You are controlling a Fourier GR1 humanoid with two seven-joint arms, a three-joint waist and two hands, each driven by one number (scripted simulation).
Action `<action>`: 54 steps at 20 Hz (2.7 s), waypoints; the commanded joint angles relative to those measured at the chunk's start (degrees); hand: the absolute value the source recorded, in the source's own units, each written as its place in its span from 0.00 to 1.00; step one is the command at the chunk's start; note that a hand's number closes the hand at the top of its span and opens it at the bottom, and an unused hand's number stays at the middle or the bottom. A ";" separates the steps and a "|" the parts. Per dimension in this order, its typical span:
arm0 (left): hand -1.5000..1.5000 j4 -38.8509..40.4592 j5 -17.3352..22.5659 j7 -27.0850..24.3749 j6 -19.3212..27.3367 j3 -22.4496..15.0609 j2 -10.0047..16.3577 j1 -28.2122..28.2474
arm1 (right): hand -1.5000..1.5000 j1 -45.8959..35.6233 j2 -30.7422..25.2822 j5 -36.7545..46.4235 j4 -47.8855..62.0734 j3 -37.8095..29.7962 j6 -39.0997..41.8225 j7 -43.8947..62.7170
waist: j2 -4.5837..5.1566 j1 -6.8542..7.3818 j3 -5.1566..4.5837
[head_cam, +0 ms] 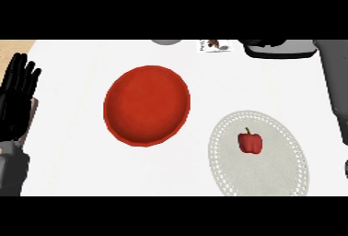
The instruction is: Pick the squash from the placemat and place it in the bowl
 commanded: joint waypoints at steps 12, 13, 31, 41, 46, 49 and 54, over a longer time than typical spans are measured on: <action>0.50 5.94 -0.57 -3.71 -1.14 0.85 -0.30 -2.75 | 1.00 7.47 20.72 1.14 -13.59 12.38 -1.76 18.37 | 0.53 0.12 0.03; 0.50 -0.13 -2.11 -1.01 1.02 -2.22 -2.83 -0.35 | 1.00 8.51 20.77 -0.51 -12.26 15.86 -4.66 19.97 | 0.43 0.86 0.05; 0.50 -0.01 -0.86 1.31 -0.40 -1.61 -1.96 -3.34 | 0.00 14.17 20.96 -21.34 6.62 29.90 -30.29 18.53 | 1.14 3.78 0.09; 0.50 0.34 -1.13 0.52 -0.44 -1.08 -2.03 -1.67 | 0.00 7.57 19.65 -29.54 12.94 16.41 -42.79 10.53 | 1.12 2.23 0.09; 0.50 2.39 -0.41 0.65 -1.00 0.26 -1.00 -3.23 | 0.00 6.43 13.45 -33.00 18.84 10.22 -40.12 8.17 | 1.20 1.88 0.08; 0.50 0.76 0.42 -0.62 -2.28 0.76 -0.48 -2.06 | 0.00 8.70 7.64 -34.45 23.68 7.44 -35.28 1.11 | 1.59 2.80 0.11; 0.50 0.66 -0.60 -1.05 -1.14 -0.74 -2.23 -3.30 | 0.00 4.97 1.40 -36.48 29.68 3.47 -29.87 -1.55 | 2.02 3.70 0.15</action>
